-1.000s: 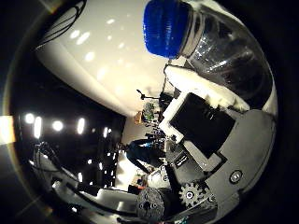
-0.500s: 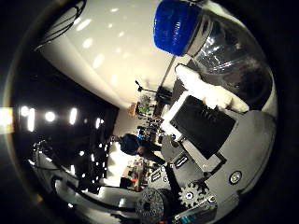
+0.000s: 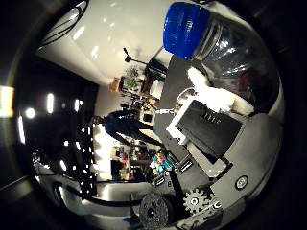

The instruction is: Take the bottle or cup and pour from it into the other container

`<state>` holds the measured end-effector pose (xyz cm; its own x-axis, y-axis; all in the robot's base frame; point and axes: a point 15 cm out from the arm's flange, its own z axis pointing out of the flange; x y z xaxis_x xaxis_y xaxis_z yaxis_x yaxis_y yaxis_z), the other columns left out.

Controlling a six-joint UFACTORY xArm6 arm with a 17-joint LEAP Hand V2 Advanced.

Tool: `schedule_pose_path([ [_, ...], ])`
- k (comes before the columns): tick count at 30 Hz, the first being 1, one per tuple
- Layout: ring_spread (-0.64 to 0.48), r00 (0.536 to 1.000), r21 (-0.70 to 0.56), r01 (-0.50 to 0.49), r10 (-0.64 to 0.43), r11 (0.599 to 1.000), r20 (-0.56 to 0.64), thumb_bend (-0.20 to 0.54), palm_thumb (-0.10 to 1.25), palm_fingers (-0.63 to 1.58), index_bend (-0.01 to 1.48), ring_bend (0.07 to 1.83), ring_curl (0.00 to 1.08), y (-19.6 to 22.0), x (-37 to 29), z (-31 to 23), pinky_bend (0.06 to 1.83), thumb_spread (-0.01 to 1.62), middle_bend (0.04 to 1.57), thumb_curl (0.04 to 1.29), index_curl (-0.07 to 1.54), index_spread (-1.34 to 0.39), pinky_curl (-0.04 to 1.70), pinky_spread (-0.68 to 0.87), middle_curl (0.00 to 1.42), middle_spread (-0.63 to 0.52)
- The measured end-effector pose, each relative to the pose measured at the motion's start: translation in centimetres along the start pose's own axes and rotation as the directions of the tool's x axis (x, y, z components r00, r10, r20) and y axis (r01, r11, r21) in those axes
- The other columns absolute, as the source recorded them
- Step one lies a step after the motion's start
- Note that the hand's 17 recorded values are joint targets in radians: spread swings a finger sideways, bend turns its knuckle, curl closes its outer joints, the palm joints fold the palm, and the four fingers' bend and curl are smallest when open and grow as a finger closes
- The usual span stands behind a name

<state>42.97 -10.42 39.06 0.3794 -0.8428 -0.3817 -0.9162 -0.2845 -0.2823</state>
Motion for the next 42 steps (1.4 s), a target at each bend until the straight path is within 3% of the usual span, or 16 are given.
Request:
schedule_pose_path([
  [9,-0.18,0.972,-0.203,0.117,-0.154,0.972,-0.176,-0.019,1.1,1.13,1.19,1.45,0.68,-1.3,-7.0,2.9,1.33,0.39,1.39,0.95,0.76,-0.19,0.9,-0.2,0.69,-0.1],
  [15,-0.18,0.919,-0.34,0.136,-0.247,0.931,-0.308,-0.021,1.09,1.13,1.2,1.45,0.68,-1.9,-9.5,4.6,1.29,0.38,1.39,0.96,0.76,-0.19,0.96,-0.21,0.69,-0.1],
  [21,-0.19,0.829,-0.442,0.136,-0.346,0.887,-0.439,-0.02,1.09,1.14,1.19,1.44,0.68,-2.6,-11.5,5.6,1.26,0.38,1.39,0.97,0.76,-0.19,1.01,-0.22,0.7,-0.1],
  [26,-0.19,0.718,-0.516,0.127,-0.438,0.847,-0.542,-0.02,1.08,1.14,1.19,1.44,0.68,-3.2,-12.4,5.3,1.23,0.36,1.38,0.97,0.76,-0.19,1.03,-0.22,0.7,-0.1],
  [32,-0.19,0.628,-0.63,0.076,-0.528,0.773,-0.571,-0.021,1.07,1.14,1.18,1.44,0.69,-2.3,-14.2,6.1,1.22,0.36,1.38,0.97,0.76,-0.19,1.05,-0.23,0.7,-0.1],
  [36,-0.19,0.544,-0.682,0.039,-0.588,0.73,-0.599,-0.021,1.07,1.14,1.18,1.44,0.69,-2.8,-14.6,6.4,1.21,0.36,1.38,0.97,0.76,-0.19,1.05,-0.23,0.7,-0.1],
  [42,-0.19,0.434,-0.714,-0.016,-0.638,0.7,-0.636,-0.021,1.07,1.14,1.19,1.43,0.69,-3.6,-14.4,6.2,1.21,0.36,1.38,0.97,0.76,-0.19,1.07,-0.24,0.71,-0.11],
])
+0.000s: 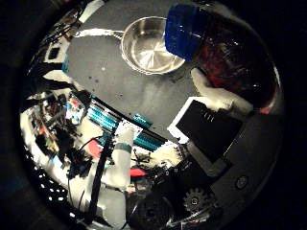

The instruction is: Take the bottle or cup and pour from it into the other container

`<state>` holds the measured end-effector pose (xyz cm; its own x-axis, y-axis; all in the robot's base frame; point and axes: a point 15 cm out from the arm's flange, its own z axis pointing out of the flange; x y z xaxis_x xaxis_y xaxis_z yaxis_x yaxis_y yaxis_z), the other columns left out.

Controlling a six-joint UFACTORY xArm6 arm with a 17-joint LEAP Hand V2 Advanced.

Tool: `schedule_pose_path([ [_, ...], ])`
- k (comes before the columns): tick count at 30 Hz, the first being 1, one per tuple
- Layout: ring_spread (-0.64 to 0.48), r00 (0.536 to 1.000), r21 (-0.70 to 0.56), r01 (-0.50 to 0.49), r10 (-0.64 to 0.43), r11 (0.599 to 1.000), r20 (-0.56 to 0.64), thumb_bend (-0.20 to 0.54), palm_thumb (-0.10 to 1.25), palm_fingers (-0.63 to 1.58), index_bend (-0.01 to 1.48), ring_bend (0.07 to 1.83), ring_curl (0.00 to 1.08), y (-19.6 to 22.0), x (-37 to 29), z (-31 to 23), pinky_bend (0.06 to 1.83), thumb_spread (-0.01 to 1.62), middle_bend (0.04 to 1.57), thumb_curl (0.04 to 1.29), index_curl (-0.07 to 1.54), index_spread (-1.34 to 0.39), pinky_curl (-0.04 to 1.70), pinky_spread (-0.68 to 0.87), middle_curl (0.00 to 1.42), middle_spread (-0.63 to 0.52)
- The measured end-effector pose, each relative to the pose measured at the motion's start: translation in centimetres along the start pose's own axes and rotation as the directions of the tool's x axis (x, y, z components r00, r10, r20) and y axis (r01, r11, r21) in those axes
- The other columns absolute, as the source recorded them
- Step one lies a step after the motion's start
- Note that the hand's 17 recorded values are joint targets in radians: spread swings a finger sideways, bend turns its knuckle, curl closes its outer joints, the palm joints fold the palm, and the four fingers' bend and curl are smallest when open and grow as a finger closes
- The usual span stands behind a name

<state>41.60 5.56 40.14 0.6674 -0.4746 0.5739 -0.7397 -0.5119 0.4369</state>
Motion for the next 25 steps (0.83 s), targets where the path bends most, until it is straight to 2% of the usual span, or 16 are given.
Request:
schedule_pose_path([
  [25,-0.2,1.0,0.052,0.005,-0.006,0.999,0.003,-0.021,1.06,1.13,1.19,1.41,0.7,-0.1,-0.5,-1.6,1.2,0.37,1.38,0.96,0.77,-0.19,1.09,-0.24,0.71,-0.11],
])
